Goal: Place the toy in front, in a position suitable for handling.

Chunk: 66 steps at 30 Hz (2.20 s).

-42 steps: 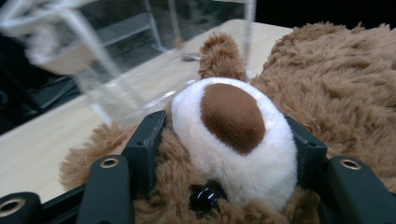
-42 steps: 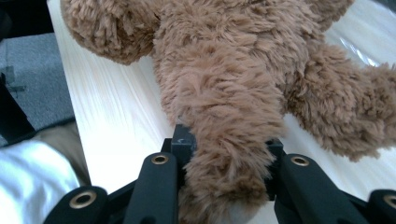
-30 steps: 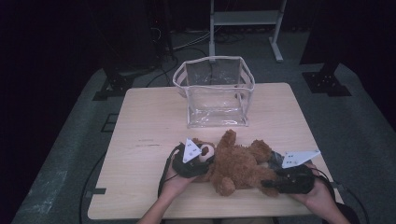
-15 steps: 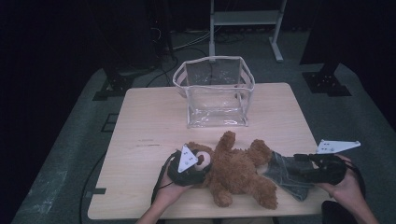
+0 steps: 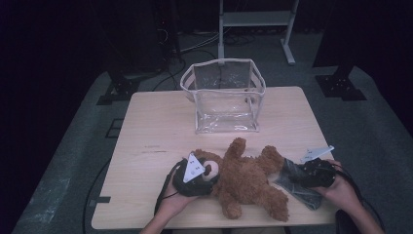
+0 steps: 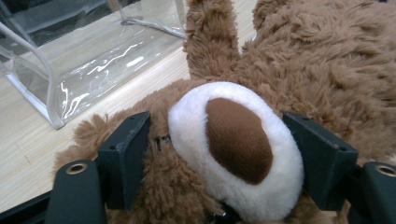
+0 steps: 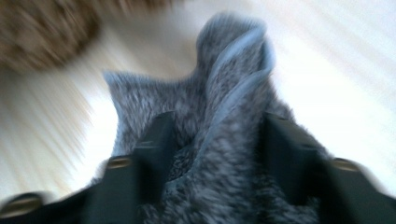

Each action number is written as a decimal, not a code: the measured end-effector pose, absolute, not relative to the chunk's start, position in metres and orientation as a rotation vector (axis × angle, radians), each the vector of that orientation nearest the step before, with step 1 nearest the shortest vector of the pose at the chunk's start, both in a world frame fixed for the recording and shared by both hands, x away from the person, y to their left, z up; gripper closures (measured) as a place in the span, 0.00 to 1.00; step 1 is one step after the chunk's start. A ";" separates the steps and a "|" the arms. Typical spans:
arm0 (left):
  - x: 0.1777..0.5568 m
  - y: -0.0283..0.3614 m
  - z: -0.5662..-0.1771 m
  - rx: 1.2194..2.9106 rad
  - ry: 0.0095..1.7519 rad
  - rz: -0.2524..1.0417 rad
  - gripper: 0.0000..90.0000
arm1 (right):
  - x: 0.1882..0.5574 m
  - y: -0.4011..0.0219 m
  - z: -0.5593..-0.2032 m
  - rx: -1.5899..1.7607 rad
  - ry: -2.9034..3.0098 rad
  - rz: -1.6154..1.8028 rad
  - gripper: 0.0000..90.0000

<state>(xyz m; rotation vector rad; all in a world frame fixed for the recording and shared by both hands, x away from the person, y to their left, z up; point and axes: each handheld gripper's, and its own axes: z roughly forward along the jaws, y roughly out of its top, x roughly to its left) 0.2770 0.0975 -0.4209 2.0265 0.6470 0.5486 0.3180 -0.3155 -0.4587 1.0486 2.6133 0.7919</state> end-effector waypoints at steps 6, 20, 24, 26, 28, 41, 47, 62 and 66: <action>0.280 0.108 -0.420 2.014 0.638 0.502 0.27 | 0.317 -0.317 -0.458 1.077 2.585 0.767 0.84; 0.275 0.089 -0.423 1.996 0.718 0.529 0.35 | 0.279 -0.300 -0.353 0.847 2.523 1.294 0.85; 0.272 0.083 -0.423 2.003 0.708 0.541 0.35 | 0.278 -0.247 -0.353 0.691 2.593 1.310 0.85; 0.271 0.084 -0.424 1.997 0.704 0.545 0.35 | 0.279 -0.223 -0.359 0.634 2.611 1.325 0.84; 0.270 0.086 -0.425 1.997 0.701 0.541 0.35 | 0.279 -0.204 -0.368 0.593 2.628 1.321 0.84; 0.258 0.091 -0.423 2.015 0.668 0.488 0.35 | 0.283 -0.217 -0.388 0.670 2.522 1.279 0.84; 0.262 0.089 -0.424 2.005 0.676 0.507 0.36 | 0.275 -0.181 -0.369 0.503 2.563 1.293 0.84; 0.270 0.091 -0.425 1.996 0.674 0.514 0.36 | 0.260 -0.193 -0.383 0.458 2.734 1.218 0.84; 0.272 0.092 -0.426 1.990 0.679 0.507 0.36 | 0.262 -0.169 -0.387 0.375 2.787 1.249 0.83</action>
